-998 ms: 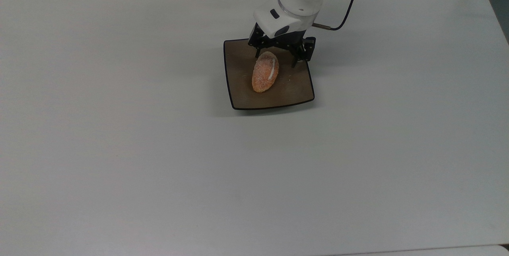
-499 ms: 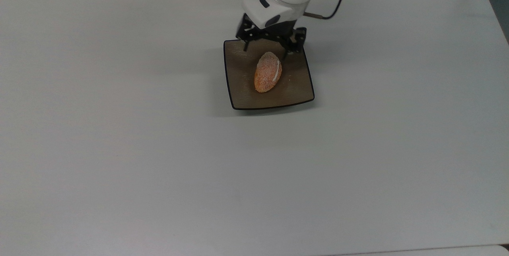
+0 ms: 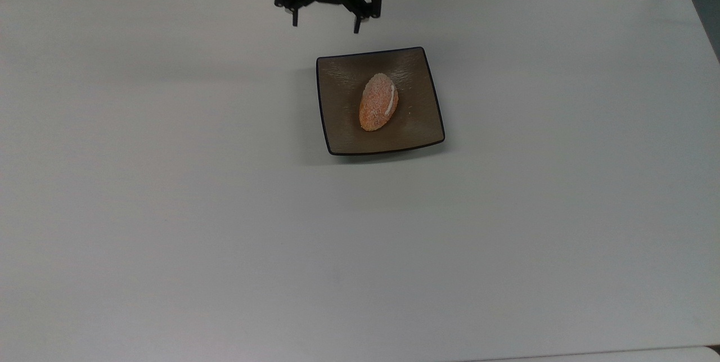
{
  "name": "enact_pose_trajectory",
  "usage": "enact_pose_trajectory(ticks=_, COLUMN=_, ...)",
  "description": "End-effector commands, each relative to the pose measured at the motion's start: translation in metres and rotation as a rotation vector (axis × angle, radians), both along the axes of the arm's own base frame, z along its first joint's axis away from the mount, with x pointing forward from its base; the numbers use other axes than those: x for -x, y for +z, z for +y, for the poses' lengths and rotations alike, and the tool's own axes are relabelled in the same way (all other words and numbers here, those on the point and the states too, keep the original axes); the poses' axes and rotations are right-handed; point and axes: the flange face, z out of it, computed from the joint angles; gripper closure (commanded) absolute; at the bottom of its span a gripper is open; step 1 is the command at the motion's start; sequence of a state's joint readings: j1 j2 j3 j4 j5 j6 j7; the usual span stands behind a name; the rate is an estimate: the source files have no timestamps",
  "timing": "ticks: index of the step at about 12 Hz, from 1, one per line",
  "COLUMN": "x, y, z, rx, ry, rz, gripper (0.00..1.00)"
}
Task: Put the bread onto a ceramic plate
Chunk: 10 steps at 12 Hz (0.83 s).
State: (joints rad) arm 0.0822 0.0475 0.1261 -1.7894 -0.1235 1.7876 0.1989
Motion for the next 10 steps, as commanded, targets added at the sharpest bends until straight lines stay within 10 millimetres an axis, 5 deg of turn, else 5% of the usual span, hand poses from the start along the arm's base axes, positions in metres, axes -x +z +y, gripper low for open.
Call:
enact_pose_trajectory(ticks=1, x=0.005, y=0.012, z=-0.023, rx=-0.075, ry=-0.019, rz=0.014, gripper=0.0)
enact_pose_trajectory(ticks=10, x=0.003, y=0.007, z=-0.033, rx=-0.13, ry=0.007, rz=0.033, gripper=0.0)
